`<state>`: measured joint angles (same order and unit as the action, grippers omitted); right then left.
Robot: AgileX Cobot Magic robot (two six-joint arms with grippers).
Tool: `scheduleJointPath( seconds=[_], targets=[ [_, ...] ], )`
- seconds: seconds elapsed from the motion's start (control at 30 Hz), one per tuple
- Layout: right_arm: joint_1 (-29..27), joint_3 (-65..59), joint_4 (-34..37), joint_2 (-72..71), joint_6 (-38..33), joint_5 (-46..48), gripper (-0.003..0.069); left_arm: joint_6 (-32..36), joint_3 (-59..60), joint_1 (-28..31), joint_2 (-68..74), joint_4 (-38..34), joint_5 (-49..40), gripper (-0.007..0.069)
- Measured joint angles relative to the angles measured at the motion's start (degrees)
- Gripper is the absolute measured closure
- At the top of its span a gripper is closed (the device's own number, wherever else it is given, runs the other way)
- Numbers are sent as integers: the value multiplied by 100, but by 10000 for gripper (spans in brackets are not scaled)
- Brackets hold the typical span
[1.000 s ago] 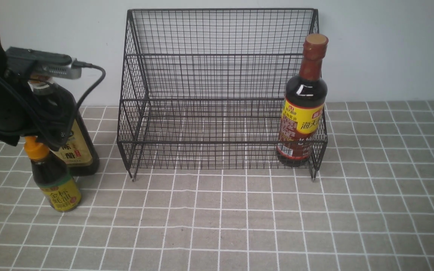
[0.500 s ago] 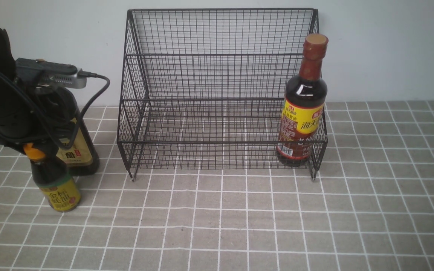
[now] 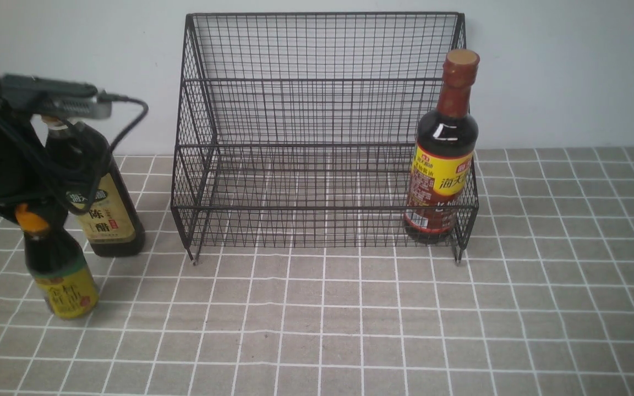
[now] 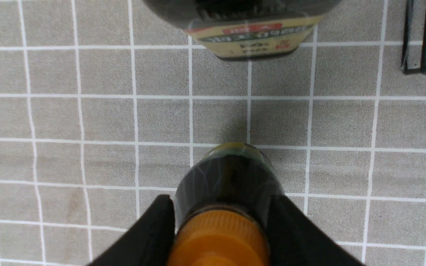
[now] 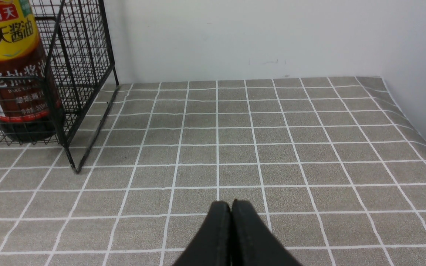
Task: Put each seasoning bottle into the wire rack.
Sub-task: Use the left arm to put the condiment bottle back on the shelf
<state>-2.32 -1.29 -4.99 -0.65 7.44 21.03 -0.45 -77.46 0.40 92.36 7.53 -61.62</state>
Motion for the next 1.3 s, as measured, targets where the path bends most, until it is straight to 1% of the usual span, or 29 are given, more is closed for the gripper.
scheduleJointPath(
  seconds=[0.13,0.3,0.47,0.53,0.57,0.6,0.77,0.87,1.07,1.3],
  targets=[
    [0,0,0,0,0,0,673,0,-150,0,-315,-30,-210,335],
    [0,0,0,0,-6,0,673,0,-387,0,-936,-429,-588,335],
    [0,0,0,0,-44,0,673,-7,-442,-57,-1362,-1510,-647,335],
    [0,0,0,0,-44,0,673,-7,-446,-171,-1367,-1690,-586,335],
    [0,0,0,0,-44,0,673,-15,-446,-317,-1349,-1786,-447,335],
    [0,0,0,0,-44,0,673,-20,-446,-341,-1341,-1800,-421,335],
    [0,0,0,0,-72,0,673,-33,-516,-1012,-1044,-1834,237,335],
    [0,0,0,0,-71,0,673,-43,-725,-1238,-732,-1823,385,335],
    [0,0,0,0,-71,0,673,-43,-1549,-1350,-19,-1630,412,335],
    [0,0,0,0,-71,0,673,-43,-2173,-1350,451,-1300,477,335]
  ],
)
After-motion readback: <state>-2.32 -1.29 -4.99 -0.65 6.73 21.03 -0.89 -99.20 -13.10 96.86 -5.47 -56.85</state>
